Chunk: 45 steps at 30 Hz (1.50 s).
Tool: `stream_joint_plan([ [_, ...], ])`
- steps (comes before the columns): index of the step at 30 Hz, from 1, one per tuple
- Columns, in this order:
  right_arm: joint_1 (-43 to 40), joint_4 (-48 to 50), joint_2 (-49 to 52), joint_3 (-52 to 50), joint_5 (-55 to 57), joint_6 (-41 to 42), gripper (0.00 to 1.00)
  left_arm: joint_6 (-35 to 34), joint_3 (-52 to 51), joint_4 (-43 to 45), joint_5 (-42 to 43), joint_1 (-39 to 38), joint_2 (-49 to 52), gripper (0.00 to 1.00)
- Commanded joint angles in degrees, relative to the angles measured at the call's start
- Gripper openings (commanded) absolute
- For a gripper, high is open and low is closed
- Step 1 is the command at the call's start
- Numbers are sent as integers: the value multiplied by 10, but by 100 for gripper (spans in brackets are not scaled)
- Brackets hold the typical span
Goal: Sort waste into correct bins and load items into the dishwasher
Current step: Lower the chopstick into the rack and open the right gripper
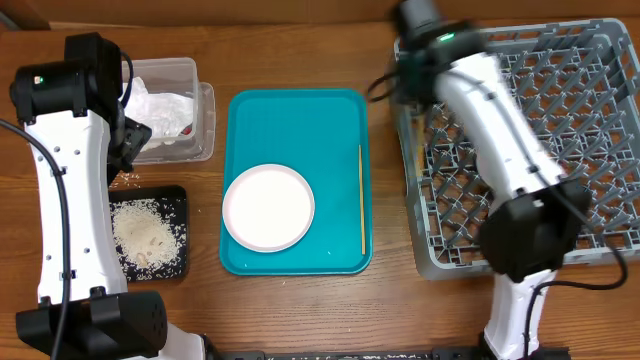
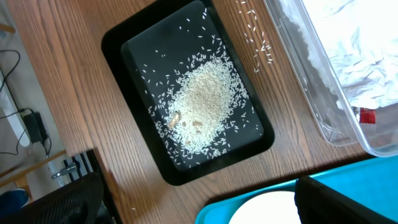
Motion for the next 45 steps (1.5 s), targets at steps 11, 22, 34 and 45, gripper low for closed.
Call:
stream_joint_plan([
  [11,-124,-59,-16,-12,-267,-204,5,-12,8,-2,-3,-2,-6,100],
  [22,-115,-71,-15,-12,-268,-201,23,-12,8,-2,-3,-7,-6,100],
  [34,-92,-82,-15,-12,-349,-160,24,-12,8,-2,-3,-7,-6,100],
  [45,50,-59,-15,-19,-193,45,31,-12,8,1,-3,-7,-6,100],
])
